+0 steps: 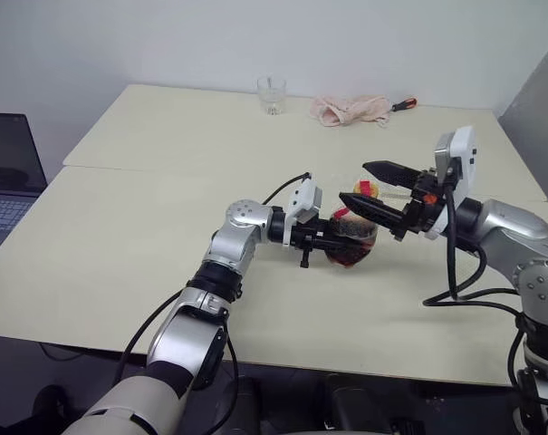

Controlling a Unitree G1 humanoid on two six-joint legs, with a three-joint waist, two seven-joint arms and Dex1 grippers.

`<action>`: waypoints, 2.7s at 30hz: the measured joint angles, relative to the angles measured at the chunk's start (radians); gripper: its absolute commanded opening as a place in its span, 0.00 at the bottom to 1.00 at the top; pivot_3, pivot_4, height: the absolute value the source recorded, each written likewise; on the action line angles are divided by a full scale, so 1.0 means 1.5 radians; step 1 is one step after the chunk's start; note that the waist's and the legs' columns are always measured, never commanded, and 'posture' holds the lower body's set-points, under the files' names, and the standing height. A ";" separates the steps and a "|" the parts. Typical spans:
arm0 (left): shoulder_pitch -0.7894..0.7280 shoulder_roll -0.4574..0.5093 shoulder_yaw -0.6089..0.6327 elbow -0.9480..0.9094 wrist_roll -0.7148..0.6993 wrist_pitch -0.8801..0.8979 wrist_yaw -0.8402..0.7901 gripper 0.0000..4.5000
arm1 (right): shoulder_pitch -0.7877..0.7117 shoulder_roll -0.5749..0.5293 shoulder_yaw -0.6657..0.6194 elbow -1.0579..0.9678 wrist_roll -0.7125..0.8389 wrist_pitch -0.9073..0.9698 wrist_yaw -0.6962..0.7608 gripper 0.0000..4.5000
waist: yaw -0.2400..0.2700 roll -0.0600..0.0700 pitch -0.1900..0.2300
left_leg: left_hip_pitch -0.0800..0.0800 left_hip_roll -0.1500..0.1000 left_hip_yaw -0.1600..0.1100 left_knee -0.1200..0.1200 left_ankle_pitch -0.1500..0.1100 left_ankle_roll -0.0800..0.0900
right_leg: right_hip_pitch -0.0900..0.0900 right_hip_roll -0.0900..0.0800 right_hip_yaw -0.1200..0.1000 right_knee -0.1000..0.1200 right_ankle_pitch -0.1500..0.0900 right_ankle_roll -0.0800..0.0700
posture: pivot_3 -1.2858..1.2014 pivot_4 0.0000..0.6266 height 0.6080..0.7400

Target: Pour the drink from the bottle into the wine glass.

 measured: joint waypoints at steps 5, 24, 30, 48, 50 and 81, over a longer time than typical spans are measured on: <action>0.000 0.003 0.000 0.000 0.000 0.000 0.001 0.15 | -0.017 0.013 0.010 0.019 -0.013 0.000 0.004 1.00 | 0.000 0.000 0.000 | 0.000 0.000 0.000 0.000 0.000 0.000 | 0.000 0.000 0.000 0.000 0.000 0.000 | 0.52 0.24 1.00; 0.000 0.010 0.000 0.000 0.000 -0.007 0.001 0.15 | 0.020 -0.024 -0.047 0.005 0.033 0.007 0.067 1.00 | 0.000 0.000 0.000 | 0.000 0.000 0.000 0.000 0.000 0.000 | 0.000 0.000 0.000 0.000 0.000 0.000 | 0.52 0.24 1.00; 0.000 0.012 0.000 0.000 0.000 -0.007 0.001 0.15 | 0.044 -0.039 -0.059 -0.001 0.049 0.012 0.076 1.00 | 0.000 0.000 0.000 | 0.000 0.000 0.000 0.000 0.000 0.000 | 0.000 0.000 0.000 0.000 0.000 0.000 | 0.52 0.24 1.00; 0.000 0.011 0.000 0.001 0.000 -0.007 0.003 0.15 | 0.033 -0.019 -0.042 -0.016 0.062 0.015 0.059 0.41 | 0.000 0.000 0.000 | 0.000 0.000 0.000 0.000 0.000 0.000 | 0.000 0.000 0.000 0.000 0.000 0.000 | 0.52 0.24 1.00; 0.000 0.011 0.000 0.001 0.000 -0.007 0.004 0.15 | 0.032 -0.017 -0.039 -0.018 0.061 0.015 0.060 0.28 | 0.000 0.000 0.000 | 0.000 0.000 0.000 0.000 0.000 0.000 | 0.000 0.000 0.000 0.000 0.000 0.000 | 0.52 0.24 1.00; 0.004 0.022 0.000 -0.001 -0.003 -0.007 0.006 0.15 | 0.111 0.000 -0.174 0.098 -0.001 -0.064 -0.089 0.27 | 0.002 0.000 0.000 | 0.000 0.000 0.001 0.000 0.000 0.000 | 0.000 -0.001 0.000 0.000 0.000 0.000 | 0.52 0.24 1.00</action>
